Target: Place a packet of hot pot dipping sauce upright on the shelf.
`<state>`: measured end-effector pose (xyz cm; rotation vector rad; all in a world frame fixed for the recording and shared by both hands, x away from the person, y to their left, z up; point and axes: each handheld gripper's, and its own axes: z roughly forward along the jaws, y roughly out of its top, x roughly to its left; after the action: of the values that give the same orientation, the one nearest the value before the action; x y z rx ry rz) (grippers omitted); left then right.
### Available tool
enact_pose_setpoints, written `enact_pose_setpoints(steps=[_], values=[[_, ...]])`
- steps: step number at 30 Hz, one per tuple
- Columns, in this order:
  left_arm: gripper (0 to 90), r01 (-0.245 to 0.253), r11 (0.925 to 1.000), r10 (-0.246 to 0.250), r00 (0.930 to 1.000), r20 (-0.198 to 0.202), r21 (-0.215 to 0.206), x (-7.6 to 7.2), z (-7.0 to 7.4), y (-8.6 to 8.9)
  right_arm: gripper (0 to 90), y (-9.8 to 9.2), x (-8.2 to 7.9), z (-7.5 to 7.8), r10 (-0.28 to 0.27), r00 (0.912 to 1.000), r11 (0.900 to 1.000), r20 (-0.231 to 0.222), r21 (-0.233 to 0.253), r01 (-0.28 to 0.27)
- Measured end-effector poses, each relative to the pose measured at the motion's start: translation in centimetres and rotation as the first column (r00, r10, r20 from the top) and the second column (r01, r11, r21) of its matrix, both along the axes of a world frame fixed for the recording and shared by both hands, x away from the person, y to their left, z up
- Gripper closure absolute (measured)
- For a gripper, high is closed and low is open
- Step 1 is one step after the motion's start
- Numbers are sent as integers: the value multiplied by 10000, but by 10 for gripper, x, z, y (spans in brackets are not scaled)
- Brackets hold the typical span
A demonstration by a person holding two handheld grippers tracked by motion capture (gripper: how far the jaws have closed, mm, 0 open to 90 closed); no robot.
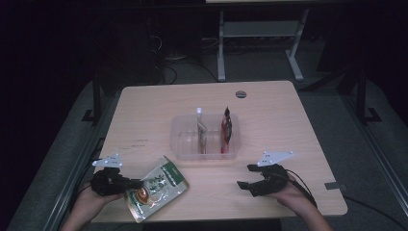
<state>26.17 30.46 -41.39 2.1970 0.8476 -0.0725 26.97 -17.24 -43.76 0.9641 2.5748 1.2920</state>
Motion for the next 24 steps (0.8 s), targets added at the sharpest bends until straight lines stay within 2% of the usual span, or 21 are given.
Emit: enact_pose_setpoints(steps=[1, 3, 5, 8, 9, 10, 14, 15, 17, 19, 24], values=[[900, 0, 10000, 0, 10000, 0, 0, 0, 0, 0, 246, -2, 0, 0, 13, 10000, 10000, 51, -2, -13], [900, 417, 9990, -418, 9991, -87, -138, 1, -1, -14, 246, -2, 0, 0, -66, 10000, 10000, 21, 10, 66], [900, 1097, 9939, -1097, 9939, -83, -68, 5, -1, -35, 246, -5, 0, 2, -254, 9997, 9997, -23, 67, 254], [900, 1544, 9880, -1542, 9879, -192, 97, 10, -2, -55, 245, -7, 1, 5, -351, 9993, 9991, 141, 247, 347], [900, 1544, 9880, -1542, 9879, -192, 97, 10, -2, -55, 245, -7, 1, 5, -351, 9993, 9991, 141, 247, 347], [900, 1847, 9826, -1845, 9827, -154, 174, 14, -3, -68, 244, -7, 1, 8, -394, 9991, 9988, 185, 294, 388], [900, 2356, 9716, -2351, 9717, -246, 233, 23, -4, -95, 244, -12, 1, 8, -563, 9983, 9980, 147, 290, 559], [900, 2356, 9716, -2351, 9717, -246, 233, 23, -4, -95, 244, -12, 1, 8, -563, 9983, 9980, 147, 290, 559], [900, 2607, 9651, -2601, 9653, -244, 249, 28, -5, -107, 244, -15, 0, 8, -681, 9976, 9969, 114, 399, 676], [900, 2968, 9545, -2959, 9547, -311, 297, 38, -9, -123, 244, -18, 0, 7, -757, 9970, 9963, 173, 421, 749], [899, 3298, 9435, -3278, 9432, -535, 335, 50, -20, -140, 244, -21, 2, 3, -842, 9964, 9960, 103, 321, 838]])
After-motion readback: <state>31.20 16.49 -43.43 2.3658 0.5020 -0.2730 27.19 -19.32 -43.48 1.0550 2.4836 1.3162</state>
